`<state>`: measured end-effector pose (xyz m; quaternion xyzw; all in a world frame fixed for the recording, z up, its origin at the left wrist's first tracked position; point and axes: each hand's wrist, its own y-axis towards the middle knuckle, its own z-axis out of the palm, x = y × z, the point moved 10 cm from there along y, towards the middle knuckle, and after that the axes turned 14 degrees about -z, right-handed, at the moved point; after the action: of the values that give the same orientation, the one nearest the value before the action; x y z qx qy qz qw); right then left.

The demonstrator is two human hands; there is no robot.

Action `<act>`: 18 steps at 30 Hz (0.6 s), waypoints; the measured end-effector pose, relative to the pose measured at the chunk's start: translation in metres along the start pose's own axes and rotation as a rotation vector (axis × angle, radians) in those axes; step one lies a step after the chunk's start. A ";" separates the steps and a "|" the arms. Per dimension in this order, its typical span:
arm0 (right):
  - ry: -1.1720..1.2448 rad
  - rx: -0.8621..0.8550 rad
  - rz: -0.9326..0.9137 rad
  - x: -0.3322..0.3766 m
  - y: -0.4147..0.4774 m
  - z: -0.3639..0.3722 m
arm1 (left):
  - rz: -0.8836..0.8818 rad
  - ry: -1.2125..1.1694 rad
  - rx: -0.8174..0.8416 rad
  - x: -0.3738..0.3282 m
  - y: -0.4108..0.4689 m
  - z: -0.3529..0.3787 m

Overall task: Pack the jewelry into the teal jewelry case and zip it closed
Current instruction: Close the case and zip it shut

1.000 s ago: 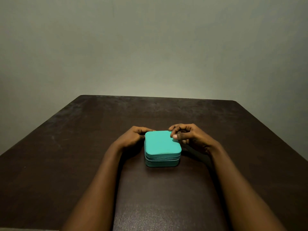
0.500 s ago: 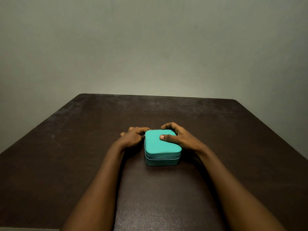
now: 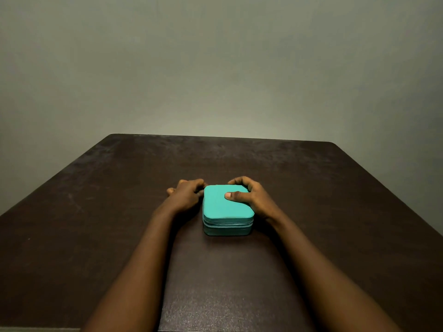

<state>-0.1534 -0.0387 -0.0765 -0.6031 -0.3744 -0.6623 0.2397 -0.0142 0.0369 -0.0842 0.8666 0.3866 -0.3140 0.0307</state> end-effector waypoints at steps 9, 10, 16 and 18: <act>0.017 -0.091 -0.042 0.001 0.003 -0.005 | 0.078 0.422 -0.217 -0.018 -0.012 -0.028; 0.022 -0.101 -0.045 0.001 0.003 -0.006 | 0.070 0.437 -0.212 -0.017 -0.014 -0.029; 0.001 -0.120 -0.058 0.001 0.004 -0.008 | 0.055 0.474 -0.200 -0.012 -0.029 -0.038; -0.008 -0.128 -0.065 0.002 0.004 -0.008 | 0.042 0.411 -0.205 -0.010 -0.035 -0.040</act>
<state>-0.1557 -0.0470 -0.0741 -0.6073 -0.3516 -0.6900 0.1773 -0.0221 0.0665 -0.0396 0.9125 0.3966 -0.0893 0.0460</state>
